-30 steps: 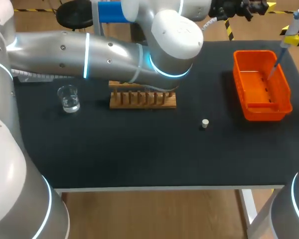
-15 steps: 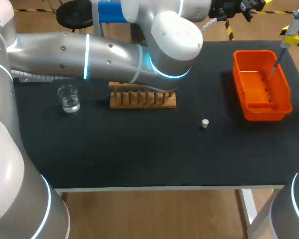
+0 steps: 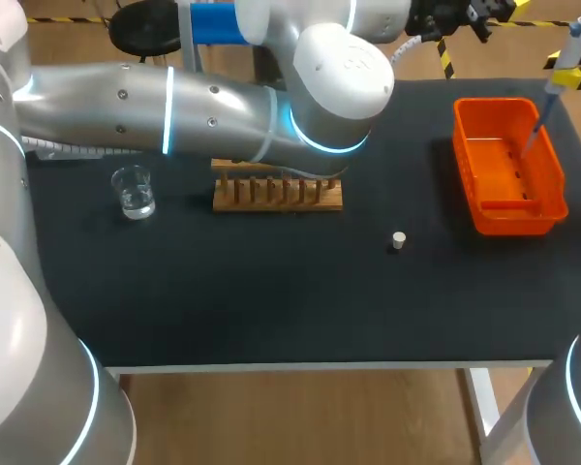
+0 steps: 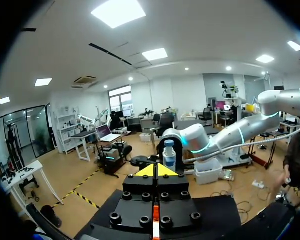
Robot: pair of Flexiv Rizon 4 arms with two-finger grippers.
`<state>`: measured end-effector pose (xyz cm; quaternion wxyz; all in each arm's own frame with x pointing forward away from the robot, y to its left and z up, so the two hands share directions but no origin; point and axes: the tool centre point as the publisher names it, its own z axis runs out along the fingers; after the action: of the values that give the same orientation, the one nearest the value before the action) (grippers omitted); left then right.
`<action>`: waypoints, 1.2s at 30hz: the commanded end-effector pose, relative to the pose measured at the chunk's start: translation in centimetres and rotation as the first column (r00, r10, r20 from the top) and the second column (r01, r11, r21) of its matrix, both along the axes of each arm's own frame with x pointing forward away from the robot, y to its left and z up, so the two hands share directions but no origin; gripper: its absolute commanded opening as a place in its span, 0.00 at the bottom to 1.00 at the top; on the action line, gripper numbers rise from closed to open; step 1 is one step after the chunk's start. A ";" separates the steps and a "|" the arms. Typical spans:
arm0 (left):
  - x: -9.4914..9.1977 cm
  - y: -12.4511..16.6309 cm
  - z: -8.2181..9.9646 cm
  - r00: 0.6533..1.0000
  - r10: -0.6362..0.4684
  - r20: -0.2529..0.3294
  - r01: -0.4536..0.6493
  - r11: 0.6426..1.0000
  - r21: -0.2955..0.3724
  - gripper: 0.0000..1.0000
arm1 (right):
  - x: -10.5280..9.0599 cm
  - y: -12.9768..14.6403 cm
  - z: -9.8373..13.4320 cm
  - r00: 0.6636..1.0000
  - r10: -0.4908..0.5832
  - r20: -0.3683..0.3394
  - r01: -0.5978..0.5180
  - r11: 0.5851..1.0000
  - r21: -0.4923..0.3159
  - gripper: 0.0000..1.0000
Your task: Invert the test tube, pick up the pipette, mount the tip to pipette, aspirate from beaker and dispense into the tube, eject the tip, return the pipette, and cap with the stopper.
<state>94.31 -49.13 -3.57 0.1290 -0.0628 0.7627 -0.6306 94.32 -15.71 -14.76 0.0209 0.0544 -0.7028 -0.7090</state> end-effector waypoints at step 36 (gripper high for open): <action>-0.3 -3.7 -0.8 0.998 -0.061 -0.025 0.059 0.996 -0.067 0.00 | -0.2 0.0 0.0 1.000 -0.016 -0.015 0.016 1.000 0.005 0.00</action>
<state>93.59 -51.66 -3.76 0.0963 -0.0557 0.7661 -0.6330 94.19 -15.69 -14.81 0.0207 0.0433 -0.7002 -0.7124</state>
